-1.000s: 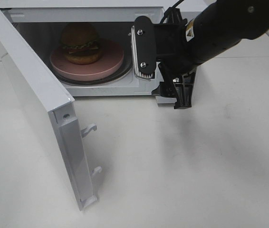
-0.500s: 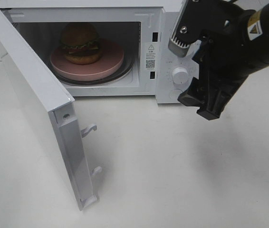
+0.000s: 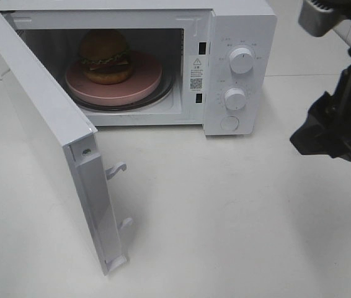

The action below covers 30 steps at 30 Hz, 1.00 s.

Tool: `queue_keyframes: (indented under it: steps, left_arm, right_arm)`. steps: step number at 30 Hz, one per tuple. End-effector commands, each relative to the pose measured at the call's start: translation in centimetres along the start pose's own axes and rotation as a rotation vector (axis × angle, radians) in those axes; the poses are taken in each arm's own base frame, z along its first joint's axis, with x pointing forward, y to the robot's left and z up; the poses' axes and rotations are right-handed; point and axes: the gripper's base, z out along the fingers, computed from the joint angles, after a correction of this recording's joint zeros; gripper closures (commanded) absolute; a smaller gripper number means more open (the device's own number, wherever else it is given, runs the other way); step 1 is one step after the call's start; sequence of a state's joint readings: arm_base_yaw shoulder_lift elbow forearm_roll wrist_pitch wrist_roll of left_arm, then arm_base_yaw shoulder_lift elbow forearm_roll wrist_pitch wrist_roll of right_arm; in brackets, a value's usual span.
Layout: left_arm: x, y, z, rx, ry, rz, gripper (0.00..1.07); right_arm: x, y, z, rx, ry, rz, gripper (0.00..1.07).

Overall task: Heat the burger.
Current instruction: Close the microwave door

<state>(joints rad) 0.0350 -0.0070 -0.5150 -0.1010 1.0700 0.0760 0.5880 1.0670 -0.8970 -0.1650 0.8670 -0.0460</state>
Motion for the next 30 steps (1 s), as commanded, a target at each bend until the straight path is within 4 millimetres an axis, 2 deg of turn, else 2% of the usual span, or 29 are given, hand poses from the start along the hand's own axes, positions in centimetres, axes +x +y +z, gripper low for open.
queue_keyframes:
  steps: [1,6,7,8,12,18,24,26,30]
  left_arm:
    - [0.1,0.0,-0.2,0.001,-0.016,-0.005,0.09]
    - [0.1,0.0,-0.2,0.001,-0.016,-0.005,0.09]
    - [0.1,0.0,-0.2,0.001,-0.016,-0.005,0.09]
    - [0.1,0.0,-0.2,0.001,-0.016,-0.005,0.09]
    - [0.1,0.0,-0.2,0.001,-0.016,-0.005,0.09]
    - [0.1,0.0,-0.2,0.001,-0.016,-0.005,0.09]
    - [0.1,0.0,-0.2,0.001,-0.016,-0.005,0.09]
    - [0.1,0.0,-0.2,0.001,-0.016,-0.005,0.09]
    - [0.1,0.0,-0.2,0.001,-0.016,-0.005,0.09]
  right_arm:
    - [1.7,-0.1,-2.0,0.006,0.032,0.058,0.31]
    - [3.1,-0.2,-3.9,0.013,0.017,0.083,0.31]
    - [3.9,-0.3,-5.0,0.017,-0.007,0.095,0.31]
    - [3.9,-0.3,-5.0,0.017,-0.007,0.095,0.31]
    - [5.9,-0.4,-7.6,0.029,-0.076,0.141,0.31]
    - [8.1,-0.5,-9.7,0.038,-0.148,0.183,0.31]
    - [9.8,-0.5,-10.5,0.055,-0.188,0.216,0.31]
    - [11.2,-0.5,-10.0,0.090,-0.184,0.254,0.31]
    - [12.6,-0.5,-9.4,0.137,-0.174,0.310,0.31]
